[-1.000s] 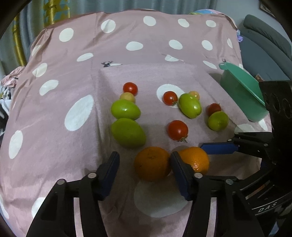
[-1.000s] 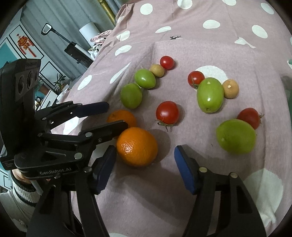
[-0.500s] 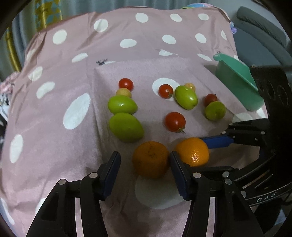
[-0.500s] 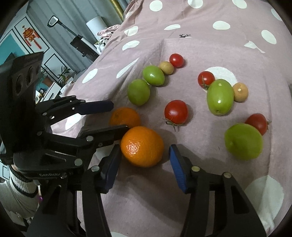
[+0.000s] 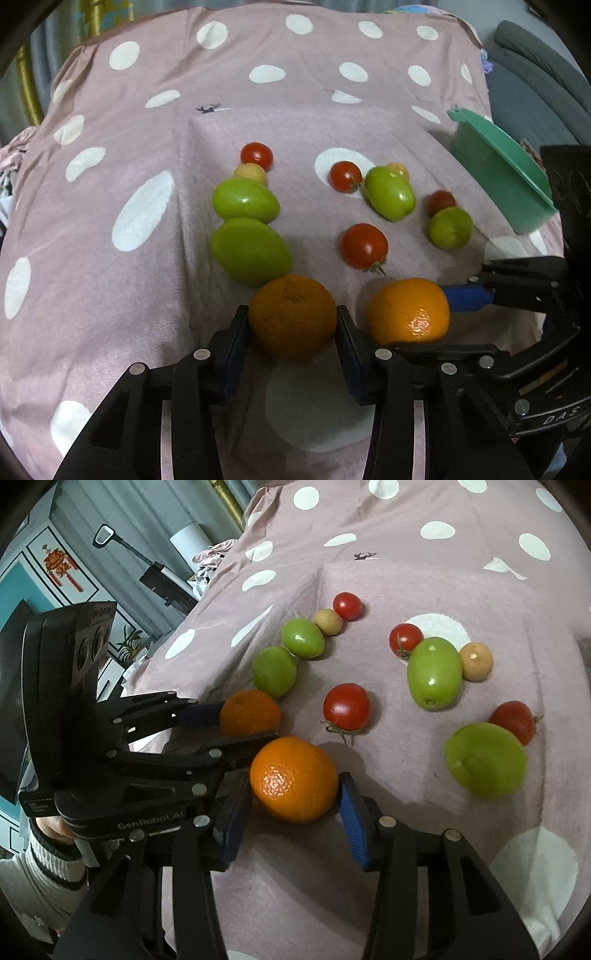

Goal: Organize fruits
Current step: 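Grasp one orange with the left gripper while the right gripper grasps the other orange, then carry both oranges over the green bowl and open both grippers to drop them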

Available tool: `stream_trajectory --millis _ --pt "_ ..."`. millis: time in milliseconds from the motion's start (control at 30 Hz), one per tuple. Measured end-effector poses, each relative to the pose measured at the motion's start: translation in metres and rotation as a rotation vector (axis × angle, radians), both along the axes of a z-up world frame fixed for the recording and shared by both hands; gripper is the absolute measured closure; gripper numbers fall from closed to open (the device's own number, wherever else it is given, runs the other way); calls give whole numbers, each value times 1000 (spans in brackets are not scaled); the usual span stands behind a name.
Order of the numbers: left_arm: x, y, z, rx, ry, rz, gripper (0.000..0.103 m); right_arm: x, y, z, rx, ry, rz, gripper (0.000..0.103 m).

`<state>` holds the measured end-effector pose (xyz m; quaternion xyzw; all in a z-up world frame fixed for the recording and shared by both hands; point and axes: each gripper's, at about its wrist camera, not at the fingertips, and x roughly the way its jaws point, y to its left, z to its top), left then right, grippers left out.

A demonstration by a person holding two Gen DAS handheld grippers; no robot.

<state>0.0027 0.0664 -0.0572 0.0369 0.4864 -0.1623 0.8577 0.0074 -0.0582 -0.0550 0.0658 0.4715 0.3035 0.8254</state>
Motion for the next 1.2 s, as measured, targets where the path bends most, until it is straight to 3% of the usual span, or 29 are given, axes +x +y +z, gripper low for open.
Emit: stream_trajectory --millis 533,1200 --pt "-12 -6 31 -52 -68 65 58 -24 -39 26 60 -72 -92 56" --pt "-8 -73 75 -51 -150 5 58 -42 -115 61 140 -216 -236 56"
